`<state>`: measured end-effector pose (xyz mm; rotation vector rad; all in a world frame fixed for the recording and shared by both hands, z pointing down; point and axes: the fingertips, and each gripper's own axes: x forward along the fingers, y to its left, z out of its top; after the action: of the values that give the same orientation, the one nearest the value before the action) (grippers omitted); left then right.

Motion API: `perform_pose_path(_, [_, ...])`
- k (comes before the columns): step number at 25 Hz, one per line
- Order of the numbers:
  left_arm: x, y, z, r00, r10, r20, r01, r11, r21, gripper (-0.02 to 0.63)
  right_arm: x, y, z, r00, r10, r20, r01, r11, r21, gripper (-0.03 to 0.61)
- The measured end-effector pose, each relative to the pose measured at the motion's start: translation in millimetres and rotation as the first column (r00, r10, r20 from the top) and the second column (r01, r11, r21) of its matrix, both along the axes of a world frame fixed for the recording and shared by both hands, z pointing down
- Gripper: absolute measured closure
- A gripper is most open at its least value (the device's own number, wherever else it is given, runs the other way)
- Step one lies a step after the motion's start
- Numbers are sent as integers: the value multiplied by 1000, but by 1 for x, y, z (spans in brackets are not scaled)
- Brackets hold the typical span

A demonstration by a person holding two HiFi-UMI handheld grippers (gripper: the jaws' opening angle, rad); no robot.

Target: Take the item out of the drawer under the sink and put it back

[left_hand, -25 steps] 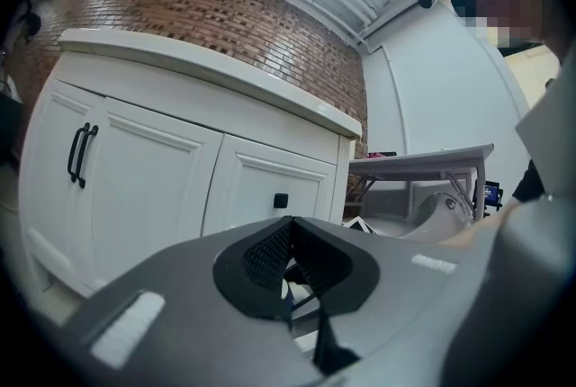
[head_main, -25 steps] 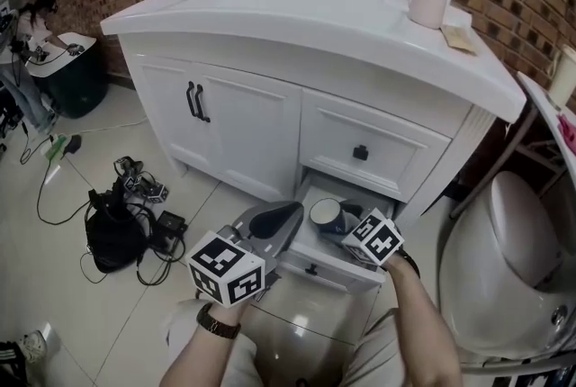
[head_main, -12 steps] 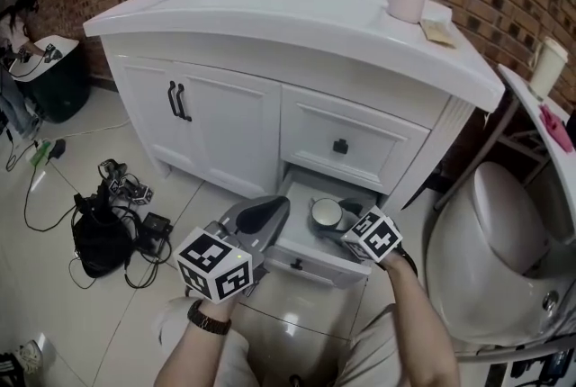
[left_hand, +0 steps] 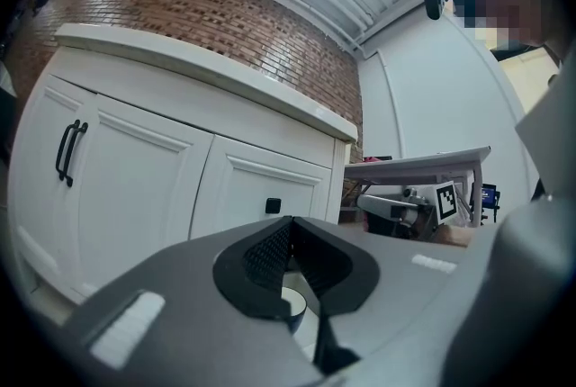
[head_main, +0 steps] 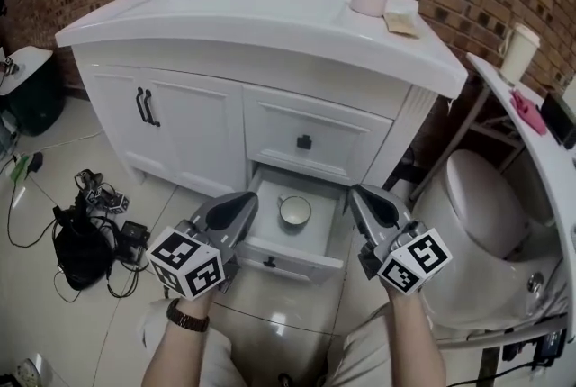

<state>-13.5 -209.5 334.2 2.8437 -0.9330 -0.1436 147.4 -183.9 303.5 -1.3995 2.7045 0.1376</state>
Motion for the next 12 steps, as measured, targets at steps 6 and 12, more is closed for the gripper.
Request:
perform_pose_path(6, [18, 3, 0, 999, 28, 18, -28, 1000, -6, 594, 34, 13, 0, 997, 74, 16, -74, 997, -34, 578])
perform_pose_path(12, [32, 7, 6, 998, 54, 33, -54, 998, -11, 594, 36, 14, 3, 997, 73, 12, -73, 996, -47, 578])
